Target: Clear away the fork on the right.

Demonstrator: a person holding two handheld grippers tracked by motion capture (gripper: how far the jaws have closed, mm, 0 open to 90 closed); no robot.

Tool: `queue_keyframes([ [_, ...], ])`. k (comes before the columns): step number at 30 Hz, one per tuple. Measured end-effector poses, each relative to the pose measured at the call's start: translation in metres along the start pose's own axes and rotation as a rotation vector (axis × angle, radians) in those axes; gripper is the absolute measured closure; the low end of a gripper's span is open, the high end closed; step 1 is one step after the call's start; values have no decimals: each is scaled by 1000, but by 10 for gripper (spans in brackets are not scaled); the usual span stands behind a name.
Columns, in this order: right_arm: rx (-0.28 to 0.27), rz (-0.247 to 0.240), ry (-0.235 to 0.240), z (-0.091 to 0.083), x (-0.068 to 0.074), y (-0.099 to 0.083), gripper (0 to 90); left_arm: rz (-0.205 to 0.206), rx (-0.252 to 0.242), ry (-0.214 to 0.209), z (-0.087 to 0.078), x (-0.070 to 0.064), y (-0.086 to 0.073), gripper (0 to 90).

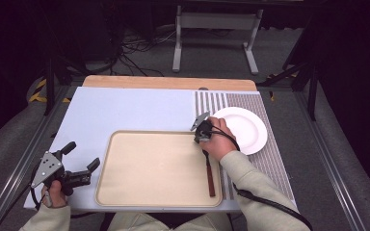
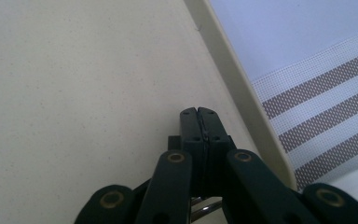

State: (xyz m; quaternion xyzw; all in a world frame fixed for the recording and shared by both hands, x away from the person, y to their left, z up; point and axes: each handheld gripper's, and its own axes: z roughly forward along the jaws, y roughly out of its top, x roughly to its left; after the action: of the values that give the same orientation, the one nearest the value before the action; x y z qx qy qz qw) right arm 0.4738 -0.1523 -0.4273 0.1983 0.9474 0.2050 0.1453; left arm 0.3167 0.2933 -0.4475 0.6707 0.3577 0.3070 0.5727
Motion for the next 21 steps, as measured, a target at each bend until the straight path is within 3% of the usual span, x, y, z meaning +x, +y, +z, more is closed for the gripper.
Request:
queue_keyframes([
  [15,13,15,-11,-4,-6,-5,900,-5,1,1,1,0,0,0],
  [21,-10,29,-17,-9,-6,-4,899,-8,-1,2,1,0,0,0],
])
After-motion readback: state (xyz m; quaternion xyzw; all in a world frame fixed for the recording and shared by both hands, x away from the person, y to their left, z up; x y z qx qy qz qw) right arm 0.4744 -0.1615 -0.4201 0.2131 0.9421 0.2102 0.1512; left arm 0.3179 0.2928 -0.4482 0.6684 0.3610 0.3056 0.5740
